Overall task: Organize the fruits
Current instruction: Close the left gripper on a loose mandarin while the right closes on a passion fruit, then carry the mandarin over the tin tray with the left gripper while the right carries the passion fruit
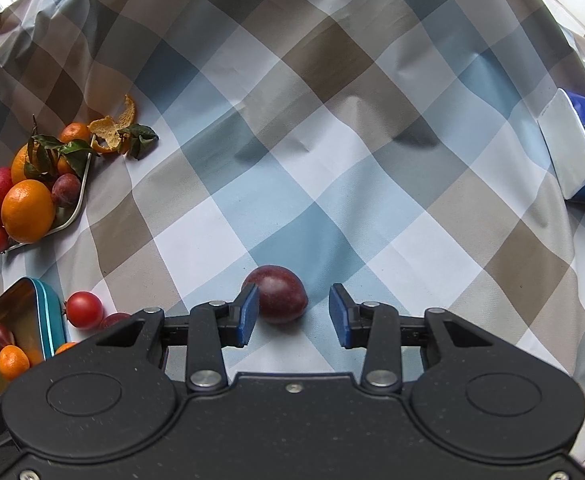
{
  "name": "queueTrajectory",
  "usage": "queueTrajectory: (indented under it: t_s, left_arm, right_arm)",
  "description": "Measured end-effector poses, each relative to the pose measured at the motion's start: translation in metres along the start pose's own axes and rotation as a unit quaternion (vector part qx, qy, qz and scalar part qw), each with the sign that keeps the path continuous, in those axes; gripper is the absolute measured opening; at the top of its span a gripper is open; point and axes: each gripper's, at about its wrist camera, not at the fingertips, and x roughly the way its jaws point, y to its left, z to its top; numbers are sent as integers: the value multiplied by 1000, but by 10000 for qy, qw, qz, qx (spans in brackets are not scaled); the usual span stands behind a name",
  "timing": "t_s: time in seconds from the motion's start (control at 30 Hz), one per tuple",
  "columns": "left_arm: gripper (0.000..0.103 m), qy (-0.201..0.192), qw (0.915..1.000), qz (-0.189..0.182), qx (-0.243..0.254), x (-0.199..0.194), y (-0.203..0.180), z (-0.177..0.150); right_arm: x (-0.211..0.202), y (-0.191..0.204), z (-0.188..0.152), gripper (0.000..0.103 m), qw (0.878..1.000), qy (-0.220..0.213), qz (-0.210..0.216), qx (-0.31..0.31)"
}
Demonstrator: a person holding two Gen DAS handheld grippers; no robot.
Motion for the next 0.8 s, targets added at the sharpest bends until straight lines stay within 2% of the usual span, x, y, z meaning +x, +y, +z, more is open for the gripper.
queueTrajectory:
  t_s: [0.1, 0.3, 0.8]
  left_arm:
    - [37, 0, 9995, -69, -303, -4, 14, 3]
    - [37, -32, 9983, 7, -576, -8, 29, 3]
    - [37, -62, 9973, -93, -733, -15, 38, 3]
  right_arm:
    - [3, 5, 2, 48, 10000, -3, -11, -50]
    - [16, 13, 7, 48, 9998, 36, -92, -143]
    - [28, 29, 3, 51, 9987, 10, -379, -352]
